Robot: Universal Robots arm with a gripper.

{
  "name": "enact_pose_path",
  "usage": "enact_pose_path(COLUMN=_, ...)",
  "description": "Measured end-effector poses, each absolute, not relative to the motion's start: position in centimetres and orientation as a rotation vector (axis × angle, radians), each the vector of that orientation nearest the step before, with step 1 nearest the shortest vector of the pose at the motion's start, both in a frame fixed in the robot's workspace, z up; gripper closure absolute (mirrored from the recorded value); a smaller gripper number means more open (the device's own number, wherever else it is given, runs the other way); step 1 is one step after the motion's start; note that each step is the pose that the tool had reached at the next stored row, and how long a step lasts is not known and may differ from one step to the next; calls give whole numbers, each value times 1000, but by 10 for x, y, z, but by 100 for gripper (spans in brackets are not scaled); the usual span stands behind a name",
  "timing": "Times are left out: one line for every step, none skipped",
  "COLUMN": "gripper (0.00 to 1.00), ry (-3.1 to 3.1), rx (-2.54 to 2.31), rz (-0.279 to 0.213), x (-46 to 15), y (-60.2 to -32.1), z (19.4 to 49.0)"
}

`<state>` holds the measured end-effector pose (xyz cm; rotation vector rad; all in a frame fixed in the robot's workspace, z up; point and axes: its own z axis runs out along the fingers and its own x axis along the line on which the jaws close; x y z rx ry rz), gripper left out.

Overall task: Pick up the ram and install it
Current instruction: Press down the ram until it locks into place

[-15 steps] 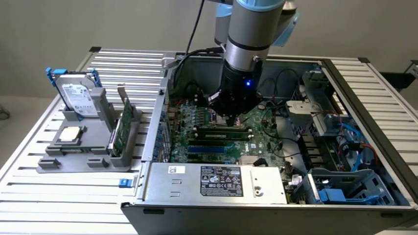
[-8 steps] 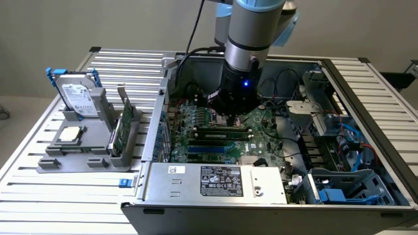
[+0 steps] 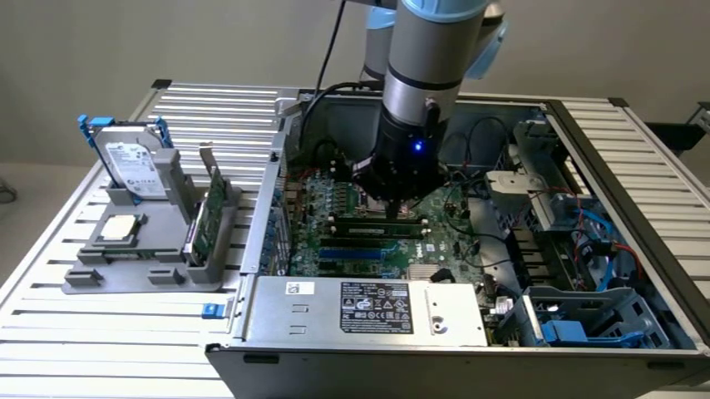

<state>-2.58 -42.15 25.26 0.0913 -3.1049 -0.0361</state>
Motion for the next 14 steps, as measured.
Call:
enact_pose_path(gripper=89, ry=-3105, rx=84, rz=-36, x=-26, y=-423, z=253)
enact_pose_path(gripper=89, ry=-3105, rx=78, rz=-36, x=-26, y=-424, z=253)
enact_pose_path(gripper=89, ry=-3105, rx=72, rz=-36, x=-26, y=-425, z=253)
enact_pose_path(gripper=89, ry=-3105, rx=66, rz=-37, x=-26, y=-426, z=253)
enact_pose_path(gripper=89, ry=-3106, rx=62, rz=-37, x=-26, y=-426, z=253)
enact_pose_path(gripper=89, ry=-3106, rx=59, rz=-37, x=-27, y=-427, z=253)
enact_pose_path(gripper=89, ry=-3106, rx=58, rz=-37, x=-28, y=-428, z=253)
enact_pose_path(gripper=89, ry=-3106, rx=58, rz=-37, x=-28, y=-429, z=253)
enact_pose_path(gripper=89, ry=-3106, rx=58, rz=-37, x=-28, y=-429, z=253)
enact_pose_path(gripper=89, ry=-3106, rx=58, rz=-37, x=-28, y=-429, z=253)
enact_pose_path(gripper=89, ry=-3106, rx=58, rz=-37, x=-28, y=-429, z=253)
enact_pose_path(gripper=89, ry=-3106, rx=58, rz=-37, x=-29, y=-429, z=253)
enact_pose_path(gripper=89, ry=-3106, rx=58, rz=-37, x=-29, y=-429, z=253)
enact_pose_path(gripper=89, ry=-3106, rx=58, rz=-37, x=-29, y=-429, z=253)
